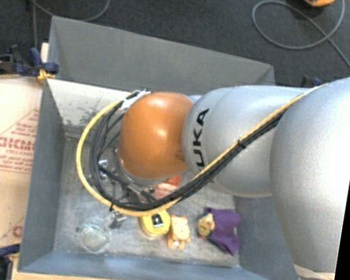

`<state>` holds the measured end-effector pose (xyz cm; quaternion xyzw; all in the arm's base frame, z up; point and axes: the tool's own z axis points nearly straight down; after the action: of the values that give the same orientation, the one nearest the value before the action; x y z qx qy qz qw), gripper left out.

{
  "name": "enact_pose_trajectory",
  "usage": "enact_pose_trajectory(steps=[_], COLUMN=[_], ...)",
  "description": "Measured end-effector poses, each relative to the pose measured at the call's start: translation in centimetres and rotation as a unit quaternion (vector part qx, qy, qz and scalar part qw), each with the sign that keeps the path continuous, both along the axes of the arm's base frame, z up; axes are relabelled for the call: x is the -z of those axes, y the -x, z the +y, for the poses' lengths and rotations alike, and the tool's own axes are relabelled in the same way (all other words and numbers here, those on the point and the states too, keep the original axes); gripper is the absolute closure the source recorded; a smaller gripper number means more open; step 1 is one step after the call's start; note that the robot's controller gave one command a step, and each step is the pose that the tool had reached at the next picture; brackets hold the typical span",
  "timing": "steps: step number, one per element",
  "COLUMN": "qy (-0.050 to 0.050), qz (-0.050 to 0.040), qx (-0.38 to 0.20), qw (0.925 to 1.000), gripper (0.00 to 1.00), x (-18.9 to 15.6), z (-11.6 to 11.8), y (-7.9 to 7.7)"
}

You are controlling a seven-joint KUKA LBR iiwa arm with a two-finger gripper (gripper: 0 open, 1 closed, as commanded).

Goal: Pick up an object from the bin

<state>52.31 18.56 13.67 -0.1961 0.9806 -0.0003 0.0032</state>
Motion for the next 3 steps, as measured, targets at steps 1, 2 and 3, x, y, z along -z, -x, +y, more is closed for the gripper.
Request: enact_pose_trajectory(steps=[1,2,3], qy=[0.001,0.004,0.004], qz=[0.0011,-0.0021,-0.0021], qx=[-0.183,-0.12,-0.12], qw=[0.9832,0.9927,0.9928], gripper=[0.0,1.0,1.0], x=[4.6,5.7,5.7], z=[-0.4,-0.6,-0.5], y=[1.3,3.1,3.1])
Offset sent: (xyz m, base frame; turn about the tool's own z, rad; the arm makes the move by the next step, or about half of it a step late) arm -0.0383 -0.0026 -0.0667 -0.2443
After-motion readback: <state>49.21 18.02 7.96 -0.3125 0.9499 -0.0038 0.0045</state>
